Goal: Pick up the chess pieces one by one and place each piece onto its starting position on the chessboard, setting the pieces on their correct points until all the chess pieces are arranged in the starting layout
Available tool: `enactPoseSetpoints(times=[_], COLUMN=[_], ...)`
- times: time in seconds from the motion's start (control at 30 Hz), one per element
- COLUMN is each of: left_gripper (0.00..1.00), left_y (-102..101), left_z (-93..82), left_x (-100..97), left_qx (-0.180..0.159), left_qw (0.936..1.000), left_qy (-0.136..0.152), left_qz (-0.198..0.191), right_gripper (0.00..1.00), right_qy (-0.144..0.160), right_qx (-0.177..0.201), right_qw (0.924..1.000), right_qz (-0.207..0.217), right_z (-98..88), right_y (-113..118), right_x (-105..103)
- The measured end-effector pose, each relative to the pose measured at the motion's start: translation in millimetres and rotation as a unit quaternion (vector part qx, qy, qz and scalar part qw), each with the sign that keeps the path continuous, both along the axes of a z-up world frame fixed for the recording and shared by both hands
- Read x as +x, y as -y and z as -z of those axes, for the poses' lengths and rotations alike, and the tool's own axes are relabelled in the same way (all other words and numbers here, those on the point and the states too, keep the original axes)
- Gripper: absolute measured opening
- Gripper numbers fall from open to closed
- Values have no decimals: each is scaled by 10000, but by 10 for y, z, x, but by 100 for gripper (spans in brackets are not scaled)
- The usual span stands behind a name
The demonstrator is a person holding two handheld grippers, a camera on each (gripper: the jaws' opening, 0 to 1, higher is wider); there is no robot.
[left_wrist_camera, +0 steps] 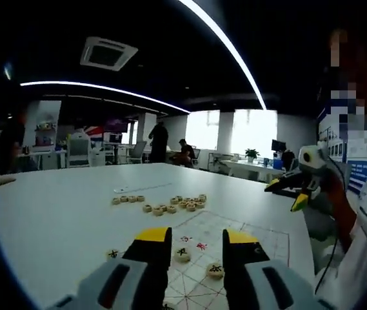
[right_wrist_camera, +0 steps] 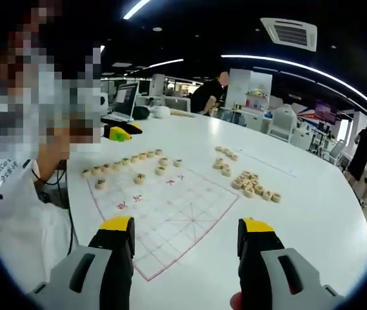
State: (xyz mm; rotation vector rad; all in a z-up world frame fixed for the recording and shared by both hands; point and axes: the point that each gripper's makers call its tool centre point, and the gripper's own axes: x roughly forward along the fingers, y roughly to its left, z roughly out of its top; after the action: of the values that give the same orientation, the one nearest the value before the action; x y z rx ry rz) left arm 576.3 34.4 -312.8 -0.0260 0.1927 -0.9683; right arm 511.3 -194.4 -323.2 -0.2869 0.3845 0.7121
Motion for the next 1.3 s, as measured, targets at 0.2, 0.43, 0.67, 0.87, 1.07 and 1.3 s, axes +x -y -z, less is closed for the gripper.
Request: enactPoseSetpoints(times=[0.2,0.43,0.67,0.87,1.07,1.3], left_gripper=[34,36,36,36,36,36], left_y=[33,-30,-130,-158,-137,-124], left_z=[-102,-165,-163,-132,-62,-33], left_x=[-6,-46,25,15,7,5], left_qx=[227,60,19,102,197,234], left_qw=[9996,9996,9999,9999,9998,9997], left_qy=[127,247,83,25,-26,-53], left_qz=[148,120,-72,-47,14,28], right_gripper=[64,64,64,64,64,64], right_qy=[-35,2,32,153,142,142], right_qx=[-27,-53,-50,-27,-26,-49], right_qw=[9999,9999,10000,9996,9997,9997], right_qz=[-136,-149,-33,-239,-175,-203], right_z=[48,46,11,-62,-82,-74], right_y=[-127,-143,-114,-258,-198,-210], right_x=[-9,-32,-57,-73,-55,-65])
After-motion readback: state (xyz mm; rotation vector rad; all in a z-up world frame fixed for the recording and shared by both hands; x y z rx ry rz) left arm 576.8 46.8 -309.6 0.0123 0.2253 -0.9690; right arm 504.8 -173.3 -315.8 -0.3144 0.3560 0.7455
